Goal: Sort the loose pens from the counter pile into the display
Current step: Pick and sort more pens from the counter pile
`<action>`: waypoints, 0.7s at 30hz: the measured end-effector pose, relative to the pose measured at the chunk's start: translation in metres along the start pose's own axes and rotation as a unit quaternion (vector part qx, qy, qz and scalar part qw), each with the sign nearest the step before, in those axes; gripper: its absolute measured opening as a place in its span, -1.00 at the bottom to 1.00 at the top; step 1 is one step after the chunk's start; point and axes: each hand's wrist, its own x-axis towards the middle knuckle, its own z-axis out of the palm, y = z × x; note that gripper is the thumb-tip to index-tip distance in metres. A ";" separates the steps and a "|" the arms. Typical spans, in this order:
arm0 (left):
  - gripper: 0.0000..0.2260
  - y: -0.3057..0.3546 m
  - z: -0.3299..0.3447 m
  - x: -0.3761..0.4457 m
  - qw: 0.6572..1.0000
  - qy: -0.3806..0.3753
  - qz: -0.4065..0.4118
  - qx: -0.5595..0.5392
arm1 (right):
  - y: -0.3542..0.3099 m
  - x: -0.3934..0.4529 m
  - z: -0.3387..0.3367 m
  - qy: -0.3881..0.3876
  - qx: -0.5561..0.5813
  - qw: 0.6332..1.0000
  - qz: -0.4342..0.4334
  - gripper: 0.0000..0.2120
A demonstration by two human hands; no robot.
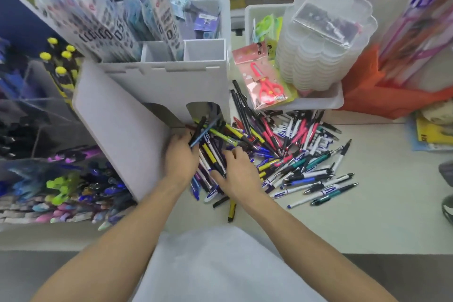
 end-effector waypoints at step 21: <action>-0.59 -0.003 -0.005 -0.050 0.934 -0.082 -0.268 -0.224 | -0.022 0.003 -0.003 0.013 0.080 0.996 0.038 -0.41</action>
